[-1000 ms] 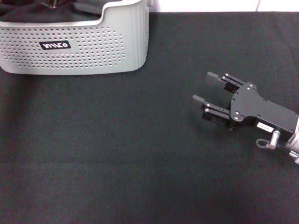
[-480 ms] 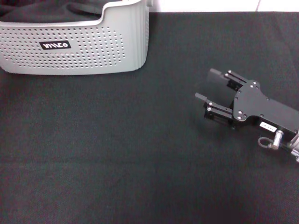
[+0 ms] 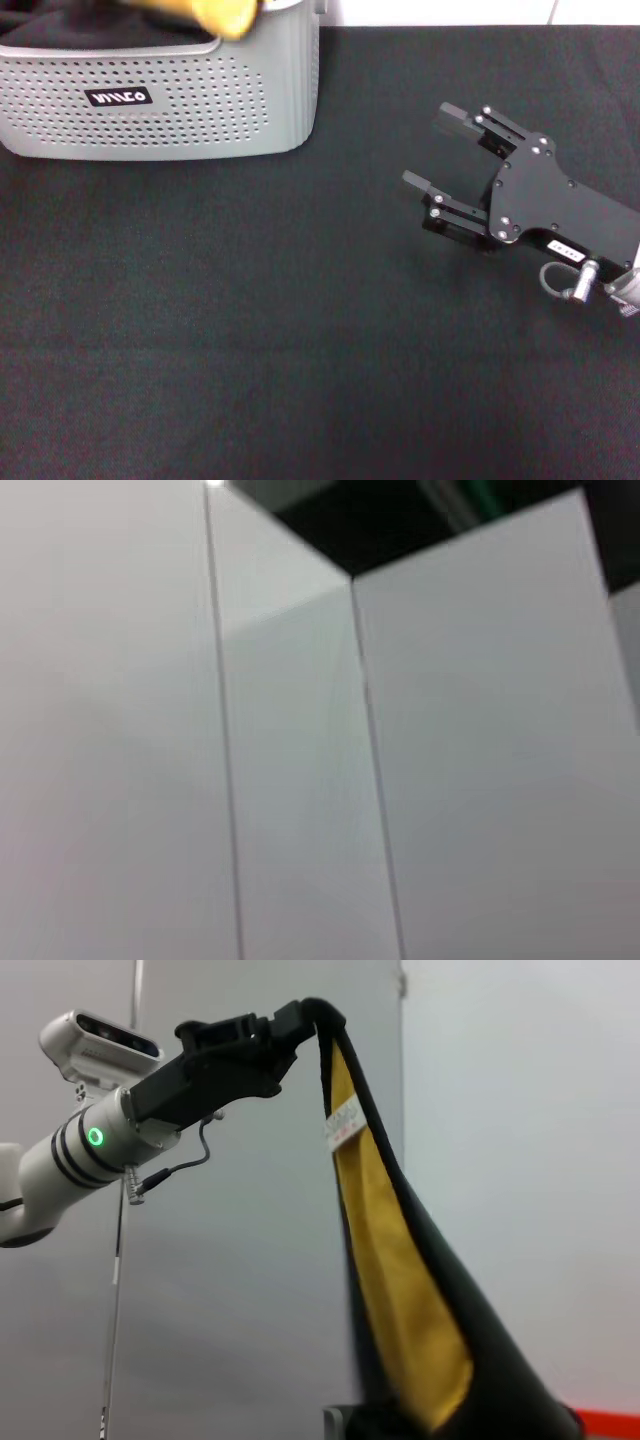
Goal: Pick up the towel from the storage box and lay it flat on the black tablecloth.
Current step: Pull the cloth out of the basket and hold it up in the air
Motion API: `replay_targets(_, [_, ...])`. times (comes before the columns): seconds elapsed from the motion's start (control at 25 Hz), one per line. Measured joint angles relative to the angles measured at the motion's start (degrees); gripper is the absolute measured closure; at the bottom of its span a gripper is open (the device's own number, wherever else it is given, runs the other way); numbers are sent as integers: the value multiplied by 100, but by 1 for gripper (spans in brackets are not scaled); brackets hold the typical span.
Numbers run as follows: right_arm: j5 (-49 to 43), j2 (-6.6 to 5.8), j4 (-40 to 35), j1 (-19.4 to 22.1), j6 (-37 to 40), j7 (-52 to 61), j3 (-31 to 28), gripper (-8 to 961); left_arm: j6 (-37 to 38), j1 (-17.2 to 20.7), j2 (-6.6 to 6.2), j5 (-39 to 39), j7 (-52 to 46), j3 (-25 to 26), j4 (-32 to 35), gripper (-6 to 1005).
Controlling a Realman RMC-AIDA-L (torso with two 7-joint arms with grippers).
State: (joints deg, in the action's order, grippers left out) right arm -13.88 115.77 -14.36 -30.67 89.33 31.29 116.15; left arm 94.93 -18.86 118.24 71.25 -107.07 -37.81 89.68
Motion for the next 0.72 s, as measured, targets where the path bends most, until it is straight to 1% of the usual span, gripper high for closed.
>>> replay_targets(0.2, [-24, 31, -179, -25, -38, -340, 49, 199, 163, 38, 12, -407, -31, 13, 38, 972])
replay_targets(0.32, [-117, 34, -356, -70, -58, -384, 131, 199, 172, 40, 31, -436, -58, -18, 125, 972])
replay_targets(0.44, [-181, 42, -501, -90, -63, -456, 147, 199, 189, 41, 80, -393, -56, -45, 245, 973])
replay_targets(0.52, [-185, 42, -564, -99, -37, -482, 152, 199, 275, 41, 76, -353, -43, -51, 270, 973])
replay_targets(0.6, [-187, 22, -586, -121, 65, -279, 135, 199, 362, 42, 62, -335, -22, -51, 261, 973])
replay_targets(0.72, [-186, -45, -513, -237, 296, 257, 81, 200, 488, 66, 50, -326, 17, -22, 225, 973])
